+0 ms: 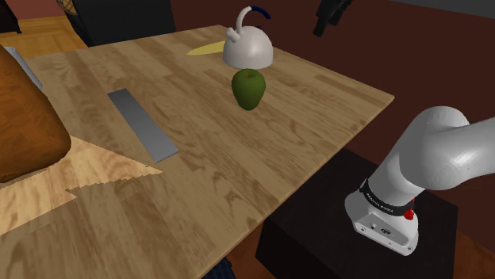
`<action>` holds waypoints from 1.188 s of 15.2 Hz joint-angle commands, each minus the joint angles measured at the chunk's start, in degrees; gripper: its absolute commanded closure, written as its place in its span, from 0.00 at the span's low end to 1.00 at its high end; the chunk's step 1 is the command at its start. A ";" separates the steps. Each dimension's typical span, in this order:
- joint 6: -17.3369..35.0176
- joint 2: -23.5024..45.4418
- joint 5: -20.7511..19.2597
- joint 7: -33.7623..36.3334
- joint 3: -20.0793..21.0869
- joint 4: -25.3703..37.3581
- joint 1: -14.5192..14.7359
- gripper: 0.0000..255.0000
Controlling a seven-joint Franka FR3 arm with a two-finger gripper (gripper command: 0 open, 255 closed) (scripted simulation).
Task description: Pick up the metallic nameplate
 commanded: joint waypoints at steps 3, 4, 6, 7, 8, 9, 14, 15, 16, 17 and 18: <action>1.00 2.37 1.26 2.52 2.15 0.58 0.53 0.00; 1.49 3.63 1.86 3.77 3.22 0.96 0.79 0.00; 2.47 6.32 2.94 6.25 5.31 1.94 1.26 0.00; 2.95 7.74 3.44 7.48 6.35 2.52 1.47 0.00; 3.42 9.21 3.90 8.70 7.38 3.18 1.66 0.00; 3.87 10.72 4.31 9.93 8.41 3.89 1.84 0.00; 5.88 18.94 5.66 16.06 13.37 8.49 2.57 0.00; 6.21 20.72 5.77 17.30 14.34 9.61 2.68 0.00; 6.51 22.53 5.82 18.54 15.32 10.79 2.77 0.00; 6.79 24.38 5.81 19.80 16.28 12.05 2.86 0.00; 7.03 26.27 5.73 21.06 17.24 13.37 2.95 0.00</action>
